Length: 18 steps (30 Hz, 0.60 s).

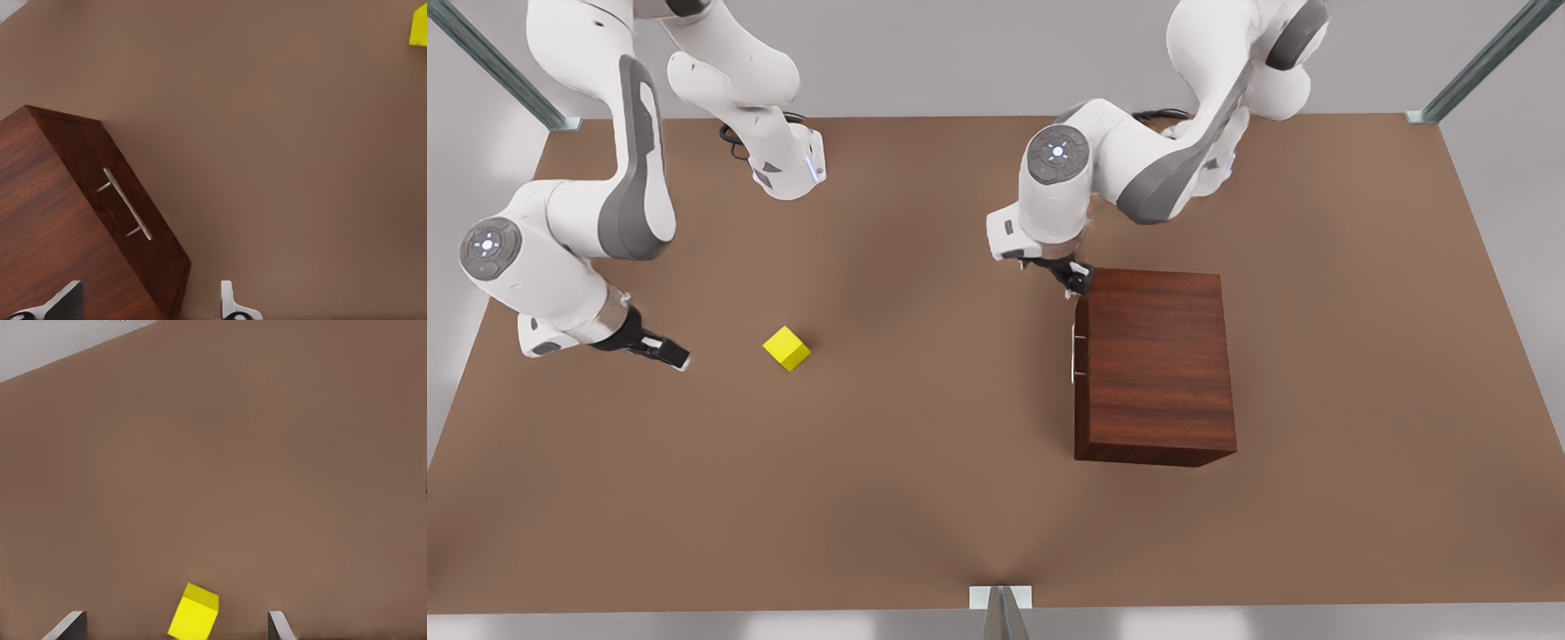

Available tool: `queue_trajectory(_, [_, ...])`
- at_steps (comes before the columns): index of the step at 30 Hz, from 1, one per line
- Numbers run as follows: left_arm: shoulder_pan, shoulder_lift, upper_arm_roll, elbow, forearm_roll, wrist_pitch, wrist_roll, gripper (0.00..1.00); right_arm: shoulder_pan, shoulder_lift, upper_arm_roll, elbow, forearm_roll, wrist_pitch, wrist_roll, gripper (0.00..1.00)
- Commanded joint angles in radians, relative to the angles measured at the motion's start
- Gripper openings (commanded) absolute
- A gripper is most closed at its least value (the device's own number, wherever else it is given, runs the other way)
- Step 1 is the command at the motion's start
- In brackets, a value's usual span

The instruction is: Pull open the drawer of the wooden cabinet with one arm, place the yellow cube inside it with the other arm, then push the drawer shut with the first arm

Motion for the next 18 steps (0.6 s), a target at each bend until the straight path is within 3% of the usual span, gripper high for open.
queue_trajectory(1, [-0.025, 0.072, 0.001, 0.028, 0.08, -0.001, -0.563, 1.0, 0.001, 0.0, 0.0, 0.002, 0.02, -0.019, 0.428, 1.0])
queue_trajectory(5, [-0.034, 0.174, 0.012, 0.042, 0.08, 0.143, -0.777, 1.0, 0.002, 0.017, 0.002, 0.025, 0.011, -0.019, 0.5, 1.0])
queue_trajectory(10, [-0.028, 0.228, 0.098, 0.043, 0.081, 0.216, -0.777, 1.0, 0.005, 0.023, 0.003, 0.025, 0.01, -0.019, 0.5, 1.0])
queue_trajectory(18, [-0.033, 0.279, 0.101, 0.013, 0.202, 0.207, -0.711, 1.0, 0.008, 0.024, 0.006, 0.025, 0.008, -0.019, 0.5, 1.0])
